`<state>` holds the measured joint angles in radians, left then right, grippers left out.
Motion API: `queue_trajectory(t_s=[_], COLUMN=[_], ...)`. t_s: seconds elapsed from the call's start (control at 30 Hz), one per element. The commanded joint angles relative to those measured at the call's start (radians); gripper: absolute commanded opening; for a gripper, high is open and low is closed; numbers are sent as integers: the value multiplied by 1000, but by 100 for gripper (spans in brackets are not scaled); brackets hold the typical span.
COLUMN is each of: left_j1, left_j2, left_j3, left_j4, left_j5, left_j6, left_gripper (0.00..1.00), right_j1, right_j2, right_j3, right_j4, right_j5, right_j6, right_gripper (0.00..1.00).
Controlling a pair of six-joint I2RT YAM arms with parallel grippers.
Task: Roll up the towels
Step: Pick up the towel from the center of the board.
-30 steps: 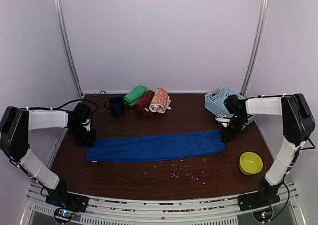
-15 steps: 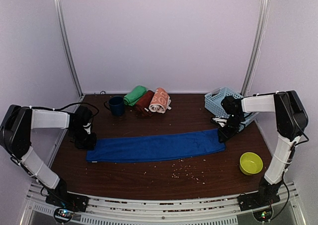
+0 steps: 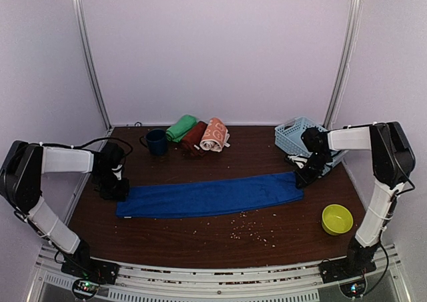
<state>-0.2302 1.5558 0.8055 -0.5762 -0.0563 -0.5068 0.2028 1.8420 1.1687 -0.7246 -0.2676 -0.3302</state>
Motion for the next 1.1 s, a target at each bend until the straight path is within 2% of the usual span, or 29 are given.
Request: queue_trajectory(t_s=[0.0,0.37,0.73,0.87,1.07], left_j1=[2,4,9,9,3], left_j2=[4,-32,-26,4,25], left_j3=[11,53,74,78,52], left_j4=[-27,-77,-119,-109,-27], left_j5=[-50,-110,-103,-69,89], left_j6=[7,26,30,38,79], left_gripper=[5,5,5,2,0], right_j1=[-46,-81,-92,-93,-95], right_j2=[-67,-139,-147,-163,-175], right_j3=[24,64,150,181,241], right_j4=[-29,-110,-189,-204,-234], right_j5=[-10,12,11,7,0], right_j6=[-17,-40,-62,-68,-78], right_gripper=[0,0,0,0,0])
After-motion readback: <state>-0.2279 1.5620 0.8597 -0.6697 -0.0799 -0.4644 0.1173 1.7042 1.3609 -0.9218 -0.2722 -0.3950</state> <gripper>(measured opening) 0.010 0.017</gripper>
